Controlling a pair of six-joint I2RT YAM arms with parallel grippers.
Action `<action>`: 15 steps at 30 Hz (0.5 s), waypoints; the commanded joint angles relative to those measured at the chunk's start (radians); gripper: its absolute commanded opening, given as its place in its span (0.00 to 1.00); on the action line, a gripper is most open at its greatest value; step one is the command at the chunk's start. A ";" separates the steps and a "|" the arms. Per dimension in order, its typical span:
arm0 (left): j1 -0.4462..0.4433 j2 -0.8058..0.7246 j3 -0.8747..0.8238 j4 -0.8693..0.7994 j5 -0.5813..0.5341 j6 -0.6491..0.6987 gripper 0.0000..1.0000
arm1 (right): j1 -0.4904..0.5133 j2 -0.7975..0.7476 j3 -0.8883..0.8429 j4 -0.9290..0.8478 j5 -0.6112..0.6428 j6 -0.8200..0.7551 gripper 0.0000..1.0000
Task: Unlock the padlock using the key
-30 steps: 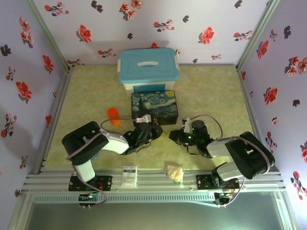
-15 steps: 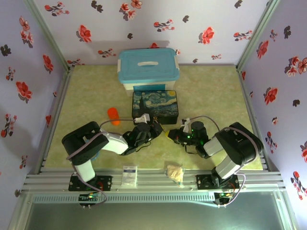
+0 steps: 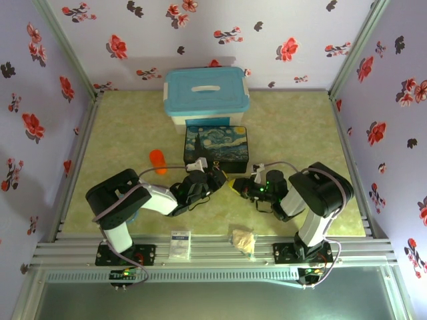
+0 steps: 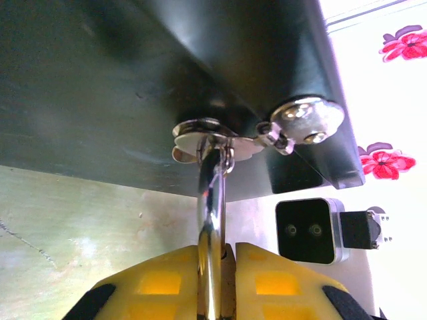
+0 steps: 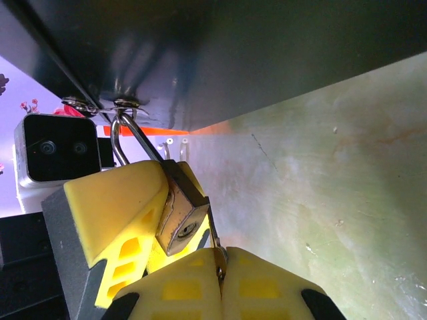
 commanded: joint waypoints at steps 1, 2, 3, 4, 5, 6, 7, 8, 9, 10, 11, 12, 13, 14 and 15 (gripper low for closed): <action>0.009 -0.020 -0.005 0.077 -0.009 0.004 0.01 | 0.005 -0.017 -0.021 0.069 0.010 -0.001 0.00; 0.010 -0.020 -0.005 0.077 -0.011 0.002 0.01 | 0.005 -0.023 -0.024 0.058 0.011 -0.005 0.00; 0.012 -0.017 -0.004 0.082 -0.012 -0.002 0.01 | 0.007 -0.031 -0.024 0.043 0.013 -0.011 0.00; 0.013 -0.013 -0.003 0.092 -0.011 -0.008 0.01 | 0.007 -0.034 -0.025 0.034 0.016 -0.016 0.00; 0.014 -0.008 -0.003 0.104 -0.006 -0.017 0.01 | 0.008 -0.034 -0.028 0.031 0.017 -0.018 0.00; 0.016 -0.001 -0.003 0.126 0.000 -0.021 0.00 | 0.008 -0.033 -0.028 0.032 0.016 -0.018 0.00; 0.016 0.001 -0.001 0.137 0.002 -0.022 0.00 | 0.010 -0.033 -0.030 0.044 0.015 -0.016 0.00; 0.017 0.001 0.003 0.131 0.003 -0.023 0.00 | 0.009 -0.032 -0.033 0.058 0.015 -0.012 0.00; 0.016 0.001 0.005 0.125 0.005 -0.024 0.00 | 0.010 -0.033 -0.036 0.075 0.014 -0.005 0.00; 0.017 0.001 0.003 0.126 0.005 -0.029 0.00 | 0.011 -0.039 -0.036 0.075 0.012 -0.002 0.00; 0.017 0.002 0.000 0.131 0.004 -0.033 0.00 | 0.013 -0.050 -0.038 0.075 0.014 -0.003 0.00; 0.017 0.006 -0.002 0.135 0.005 -0.037 0.00 | 0.013 -0.062 -0.041 0.073 0.015 -0.006 0.00; 0.016 0.010 -0.002 0.139 0.004 -0.039 0.00 | 0.013 -0.075 -0.041 0.060 0.015 -0.008 0.00; 0.017 0.012 -0.002 0.138 0.005 -0.039 0.00 | 0.013 -0.089 -0.040 0.042 0.015 -0.013 0.00; 0.017 0.014 -0.001 0.138 0.005 -0.038 0.00 | 0.013 -0.104 -0.039 0.019 0.017 -0.023 0.00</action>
